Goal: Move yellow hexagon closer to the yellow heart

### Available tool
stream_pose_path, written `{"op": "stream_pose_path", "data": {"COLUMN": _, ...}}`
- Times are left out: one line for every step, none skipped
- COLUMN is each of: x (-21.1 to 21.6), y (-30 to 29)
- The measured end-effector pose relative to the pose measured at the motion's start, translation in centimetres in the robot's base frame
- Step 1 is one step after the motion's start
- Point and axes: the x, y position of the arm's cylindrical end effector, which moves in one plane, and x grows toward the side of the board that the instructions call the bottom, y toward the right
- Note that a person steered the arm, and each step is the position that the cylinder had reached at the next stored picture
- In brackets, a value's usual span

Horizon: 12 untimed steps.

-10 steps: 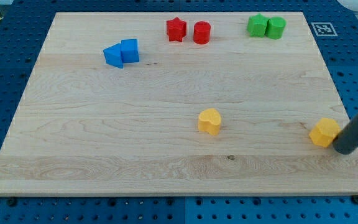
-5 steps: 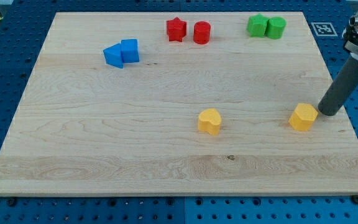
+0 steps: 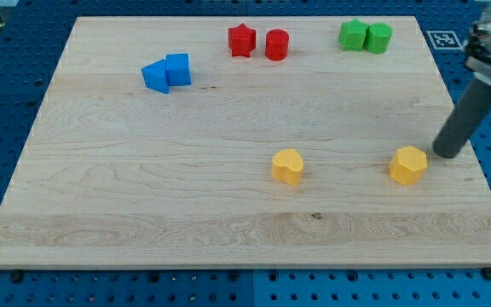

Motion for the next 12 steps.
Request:
{"op": "stream_pose_path", "data": {"x": 0.3, "y": 0.0}}
{"op": "stream_pose_path", "data": {"x": 2.0, "y": 0.0}}
{"op": "stream_pose_path", "data": {"x": 2.7, "y": 0.0}}
{"op": "stream_pose_path", "data": {"x": 2.7, "y": 0.0}}
{"op": "stream_pose_path", "data": {"x": 2.7, "y": -0.5}}
{"op": "stream_pose_path", "data": {"x": 2.8, "y": -1.9}}
{"op": "stream_pose_path", "data": {"x": 3.0, "y": -3.0}}
{"op": "stream_pose_path", "data": {"x": 3.0, "y": -4.7}}
{"op": "stream_pose_path", "data": {"x": 3.1, "y": -6.6}}
{"op": "stream_pose_path", "data": {"x": 3.2, "y": -8.5}}
{"op": "stream_pose_path", "data": {"x": 3.3, "y": -11.9}}
{"op": "stream_pose_path", "data": {"x": 1.4, "y": -14.7}}
